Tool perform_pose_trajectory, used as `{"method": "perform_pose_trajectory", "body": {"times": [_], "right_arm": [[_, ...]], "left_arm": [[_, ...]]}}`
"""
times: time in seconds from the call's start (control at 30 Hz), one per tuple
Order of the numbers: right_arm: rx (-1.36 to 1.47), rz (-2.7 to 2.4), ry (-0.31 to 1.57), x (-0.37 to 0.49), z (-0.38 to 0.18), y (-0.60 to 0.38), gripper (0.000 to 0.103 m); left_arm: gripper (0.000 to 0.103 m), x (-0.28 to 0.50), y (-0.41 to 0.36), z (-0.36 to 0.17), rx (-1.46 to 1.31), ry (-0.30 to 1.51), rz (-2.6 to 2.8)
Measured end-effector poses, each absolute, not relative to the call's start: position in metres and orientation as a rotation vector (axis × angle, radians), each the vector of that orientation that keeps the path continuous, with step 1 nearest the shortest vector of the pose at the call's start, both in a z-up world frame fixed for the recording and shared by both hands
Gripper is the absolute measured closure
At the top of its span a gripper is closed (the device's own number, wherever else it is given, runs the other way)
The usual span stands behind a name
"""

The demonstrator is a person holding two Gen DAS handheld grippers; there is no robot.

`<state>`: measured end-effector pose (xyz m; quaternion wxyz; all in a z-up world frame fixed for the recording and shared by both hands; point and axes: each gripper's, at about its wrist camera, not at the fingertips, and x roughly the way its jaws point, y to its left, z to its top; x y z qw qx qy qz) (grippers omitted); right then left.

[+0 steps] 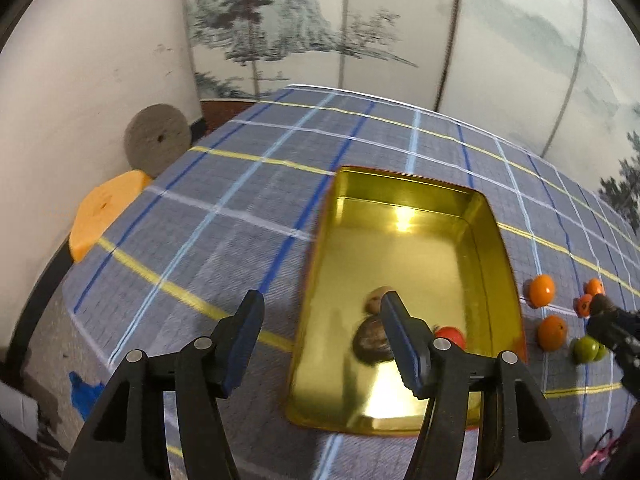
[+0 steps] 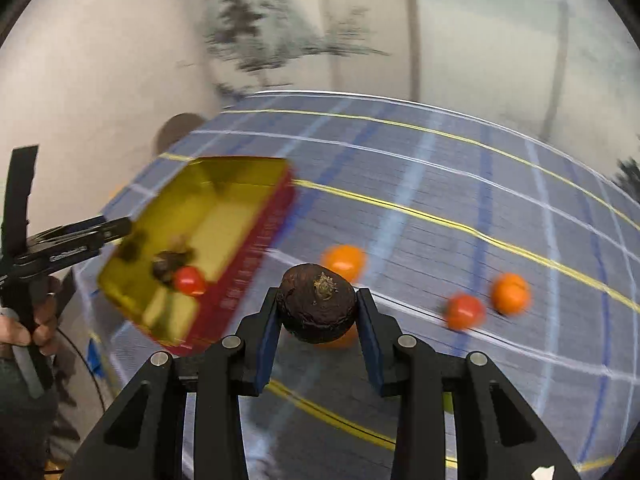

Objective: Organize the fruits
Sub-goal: 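Carry the brown fruit into the tin with the right tool and release it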

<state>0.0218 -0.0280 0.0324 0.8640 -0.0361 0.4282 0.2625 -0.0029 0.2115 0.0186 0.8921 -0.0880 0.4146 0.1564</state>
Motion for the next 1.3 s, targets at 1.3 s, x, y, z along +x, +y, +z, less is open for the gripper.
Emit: {"method": "perform_pose_trajectory", "body": {"times": [1.3], "right_arm": [[-0.311,0.788,0.946,-0.01,-0.014,0.101,0.068]], "left_arm": [[0.04,-0.043,0.229,-0.002,-0.249,0.905,0.362]]}}
